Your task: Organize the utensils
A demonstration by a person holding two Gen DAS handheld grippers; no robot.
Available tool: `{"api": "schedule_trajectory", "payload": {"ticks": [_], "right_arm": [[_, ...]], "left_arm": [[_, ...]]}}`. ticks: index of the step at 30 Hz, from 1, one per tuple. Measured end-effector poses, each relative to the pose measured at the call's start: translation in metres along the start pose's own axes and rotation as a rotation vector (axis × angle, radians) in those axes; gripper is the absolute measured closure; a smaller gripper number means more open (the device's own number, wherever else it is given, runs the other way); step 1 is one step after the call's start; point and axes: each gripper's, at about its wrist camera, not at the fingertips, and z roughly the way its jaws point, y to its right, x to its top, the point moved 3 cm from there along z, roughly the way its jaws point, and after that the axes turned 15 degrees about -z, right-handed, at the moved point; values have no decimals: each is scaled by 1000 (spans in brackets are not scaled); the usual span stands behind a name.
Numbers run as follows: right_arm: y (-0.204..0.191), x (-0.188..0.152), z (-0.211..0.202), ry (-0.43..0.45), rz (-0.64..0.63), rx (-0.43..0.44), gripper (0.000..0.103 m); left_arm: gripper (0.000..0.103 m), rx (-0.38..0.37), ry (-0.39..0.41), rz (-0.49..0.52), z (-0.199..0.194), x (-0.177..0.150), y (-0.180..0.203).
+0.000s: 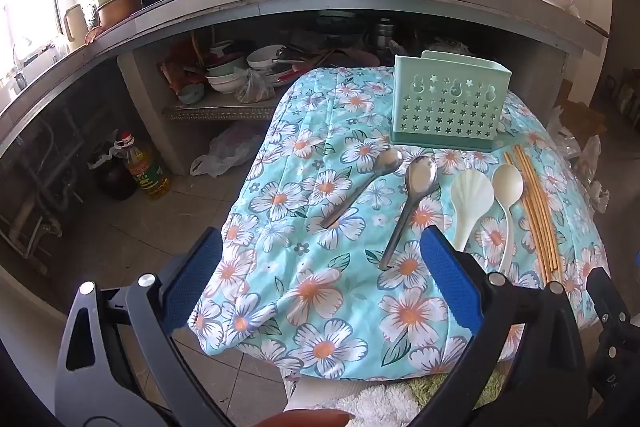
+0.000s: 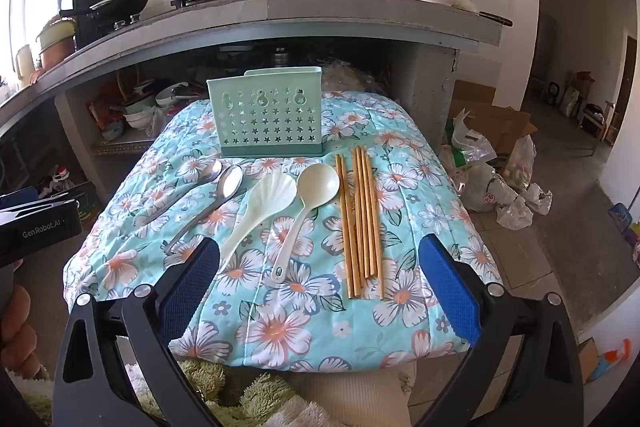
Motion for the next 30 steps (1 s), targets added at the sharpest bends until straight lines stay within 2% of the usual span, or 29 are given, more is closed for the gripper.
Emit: {"api": "schedule_trajectory", "payload": {"ticks": [30], "right_arm": [[0,-1,1,-4,3,5,6]], "left_arm": [[7,-2,-8,-2,0,0,0]]}}
